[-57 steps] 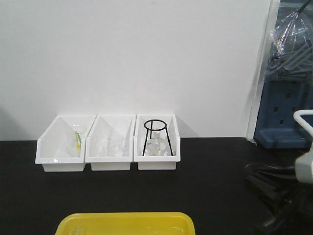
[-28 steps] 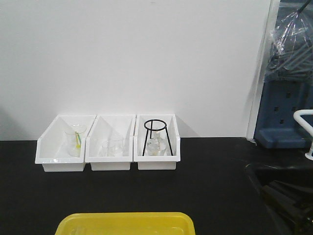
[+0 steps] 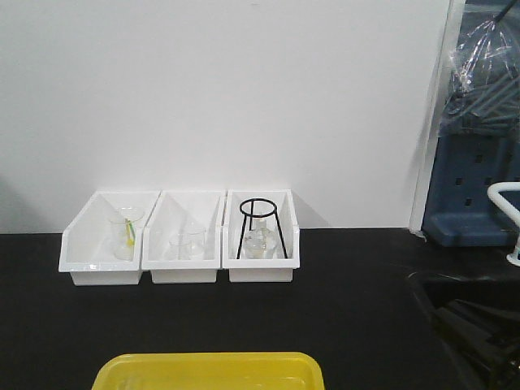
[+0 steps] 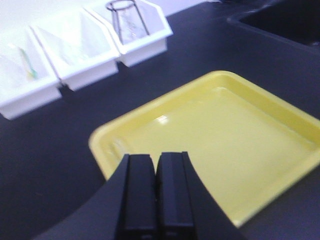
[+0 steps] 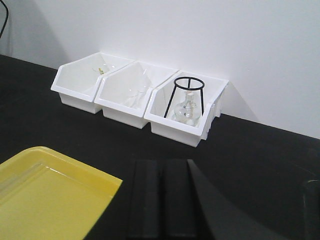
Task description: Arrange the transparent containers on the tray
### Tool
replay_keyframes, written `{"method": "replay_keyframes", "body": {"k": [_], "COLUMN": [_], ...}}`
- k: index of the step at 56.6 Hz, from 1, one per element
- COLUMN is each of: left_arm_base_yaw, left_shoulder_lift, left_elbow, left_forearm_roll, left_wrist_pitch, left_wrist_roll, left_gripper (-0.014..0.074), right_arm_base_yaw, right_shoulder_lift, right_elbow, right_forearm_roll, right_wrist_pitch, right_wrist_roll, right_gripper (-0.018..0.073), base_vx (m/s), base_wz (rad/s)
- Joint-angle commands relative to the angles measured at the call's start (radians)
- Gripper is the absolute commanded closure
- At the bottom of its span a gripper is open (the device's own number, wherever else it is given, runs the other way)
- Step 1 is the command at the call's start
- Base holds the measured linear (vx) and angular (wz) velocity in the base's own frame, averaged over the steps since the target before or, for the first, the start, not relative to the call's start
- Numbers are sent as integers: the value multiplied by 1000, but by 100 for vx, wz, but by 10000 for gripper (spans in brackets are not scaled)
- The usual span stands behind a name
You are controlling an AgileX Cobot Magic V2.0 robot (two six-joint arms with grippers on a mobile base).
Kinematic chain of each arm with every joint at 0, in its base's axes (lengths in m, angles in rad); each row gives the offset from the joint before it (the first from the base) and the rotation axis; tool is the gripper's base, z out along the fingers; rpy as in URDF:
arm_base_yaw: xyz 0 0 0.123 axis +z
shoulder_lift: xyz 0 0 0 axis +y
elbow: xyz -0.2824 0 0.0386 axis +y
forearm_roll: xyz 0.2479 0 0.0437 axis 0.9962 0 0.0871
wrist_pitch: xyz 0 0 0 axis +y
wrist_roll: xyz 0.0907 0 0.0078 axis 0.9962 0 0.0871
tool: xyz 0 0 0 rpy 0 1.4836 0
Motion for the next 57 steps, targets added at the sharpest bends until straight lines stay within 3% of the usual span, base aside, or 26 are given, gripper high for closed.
{"method": "replay_keyframes", "body": {"k": [1, 8, 28, 31, 36, 57], "left_arm_base_yaw": [9, 63, 246, 253, 255, 255], "left_shoulder_lift": [-22, -109, -405, -408, -405, -404], "left_elbow": [10, 128, 512, 505, 505, 505], "left_forearm_roll": [123, 208, 151, 166, 194, 188], "left_wrist_pitch": [-177, -276, -318, -270, -299, -302], "left_wrist_roll": [-85, -179, -181, -181, -180, -180], "left_gripper": [603, 603, 603, 603, 603, 603], "right_arm_base_yaw": [-4, -4, -4, -4, -4, -4], "right_shoulder_lift": [-9, -9, -9, -9, -9, -9], "right_elbow": [-31, -31, -31, -31, -31, -31], "right_forearm_roll": [-30, -30, -30, -30, -30, -30], "right_wrist_pitch": [25, 25, 25, 25, 24, 25], "right_wrist_roll": [-9, -9, -9, -9, -9, -9], "right_gripper": [572, 572, 572, 572, 572, 572], "base_vx": [0, 0, 0, 0, 0, 0], "base_wz": [0, 0, 0, 0, 0, 0]}}
